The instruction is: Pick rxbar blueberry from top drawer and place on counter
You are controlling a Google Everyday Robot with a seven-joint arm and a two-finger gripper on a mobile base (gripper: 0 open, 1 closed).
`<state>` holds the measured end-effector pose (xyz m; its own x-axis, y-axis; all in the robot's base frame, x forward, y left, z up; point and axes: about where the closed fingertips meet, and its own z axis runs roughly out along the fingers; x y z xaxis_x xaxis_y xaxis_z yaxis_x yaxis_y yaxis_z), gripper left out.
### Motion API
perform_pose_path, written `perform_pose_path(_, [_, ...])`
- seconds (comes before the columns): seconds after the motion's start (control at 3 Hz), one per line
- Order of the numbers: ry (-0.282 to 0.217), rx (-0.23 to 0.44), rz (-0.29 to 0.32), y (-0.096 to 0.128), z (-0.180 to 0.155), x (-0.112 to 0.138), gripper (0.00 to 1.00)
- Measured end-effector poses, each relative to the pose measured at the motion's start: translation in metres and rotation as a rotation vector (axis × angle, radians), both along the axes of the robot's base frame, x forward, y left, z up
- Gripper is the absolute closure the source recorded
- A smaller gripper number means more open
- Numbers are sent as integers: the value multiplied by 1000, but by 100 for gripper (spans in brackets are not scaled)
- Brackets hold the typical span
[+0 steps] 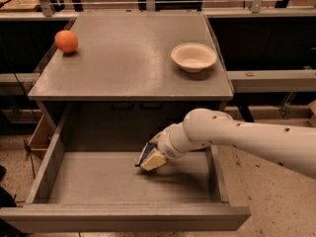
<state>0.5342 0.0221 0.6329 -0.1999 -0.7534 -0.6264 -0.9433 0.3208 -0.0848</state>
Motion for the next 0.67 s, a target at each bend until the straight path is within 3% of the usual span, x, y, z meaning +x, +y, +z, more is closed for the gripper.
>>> perform_pose_path(0.33, [-29, -7, 19, -20, 57, -1, 100])
perform_pose_path(0.67, [-19, -38, 42, -44, 102, -7, 100])
